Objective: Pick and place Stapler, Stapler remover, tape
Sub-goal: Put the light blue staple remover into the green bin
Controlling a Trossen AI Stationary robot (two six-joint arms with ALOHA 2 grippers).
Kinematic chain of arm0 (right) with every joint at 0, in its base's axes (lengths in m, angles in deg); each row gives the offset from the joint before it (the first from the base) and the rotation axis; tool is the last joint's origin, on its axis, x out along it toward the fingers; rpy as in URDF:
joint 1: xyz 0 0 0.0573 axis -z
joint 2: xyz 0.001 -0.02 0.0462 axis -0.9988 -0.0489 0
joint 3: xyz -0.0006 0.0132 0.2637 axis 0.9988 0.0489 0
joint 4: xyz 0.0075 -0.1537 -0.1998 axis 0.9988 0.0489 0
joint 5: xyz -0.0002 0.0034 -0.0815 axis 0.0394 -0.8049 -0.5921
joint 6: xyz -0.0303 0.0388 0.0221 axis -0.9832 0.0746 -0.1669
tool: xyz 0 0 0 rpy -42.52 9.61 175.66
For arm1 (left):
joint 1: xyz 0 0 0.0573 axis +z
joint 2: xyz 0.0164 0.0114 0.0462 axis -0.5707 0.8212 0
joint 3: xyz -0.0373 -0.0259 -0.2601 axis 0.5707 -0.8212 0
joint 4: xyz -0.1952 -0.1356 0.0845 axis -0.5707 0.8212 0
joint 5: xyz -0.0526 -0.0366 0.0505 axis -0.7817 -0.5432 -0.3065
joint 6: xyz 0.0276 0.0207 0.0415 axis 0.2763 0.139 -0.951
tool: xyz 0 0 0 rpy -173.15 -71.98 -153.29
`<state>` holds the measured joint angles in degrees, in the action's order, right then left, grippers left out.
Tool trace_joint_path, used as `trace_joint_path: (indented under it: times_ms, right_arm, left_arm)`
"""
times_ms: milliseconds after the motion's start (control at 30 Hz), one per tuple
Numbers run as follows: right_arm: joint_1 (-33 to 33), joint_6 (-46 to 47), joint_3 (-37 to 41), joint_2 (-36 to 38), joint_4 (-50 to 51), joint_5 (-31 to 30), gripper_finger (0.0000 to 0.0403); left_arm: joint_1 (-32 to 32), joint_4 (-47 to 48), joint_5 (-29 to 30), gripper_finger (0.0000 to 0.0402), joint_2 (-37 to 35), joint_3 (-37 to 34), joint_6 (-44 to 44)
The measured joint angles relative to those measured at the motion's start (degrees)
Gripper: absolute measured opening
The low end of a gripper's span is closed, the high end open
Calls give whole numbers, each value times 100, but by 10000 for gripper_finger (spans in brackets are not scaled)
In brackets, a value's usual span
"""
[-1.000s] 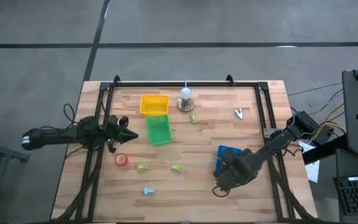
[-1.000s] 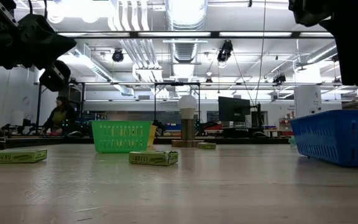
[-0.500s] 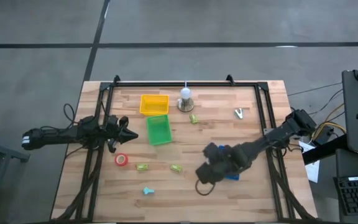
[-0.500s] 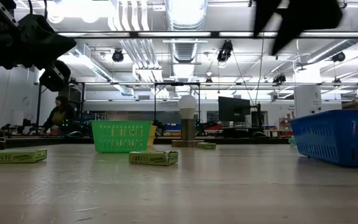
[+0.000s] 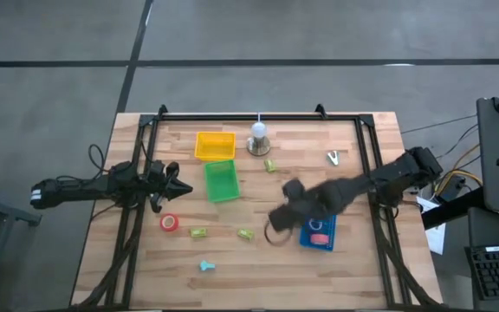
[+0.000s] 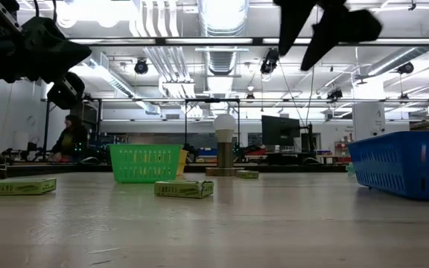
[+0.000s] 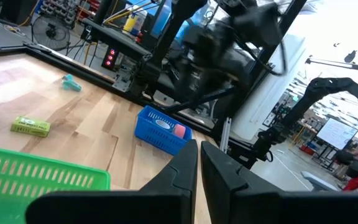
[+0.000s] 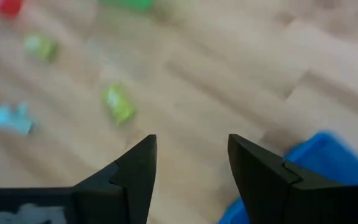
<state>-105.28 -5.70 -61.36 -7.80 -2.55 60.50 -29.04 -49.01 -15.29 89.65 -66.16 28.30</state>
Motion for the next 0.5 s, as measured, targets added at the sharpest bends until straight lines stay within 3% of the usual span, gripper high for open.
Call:
trace_joint_path:
  times_ms: [333, 500]
  right_arm:
    - [1188, -408, 37, 305, 1429, 381, 201]
    - [1847, -621, 456, 647, 1915, 362, 201]
  left_arm:
    - [1, 5, 1, 23, 7, 0, 0]
    - [2, 2, 2, 23, 9, 0, 0]
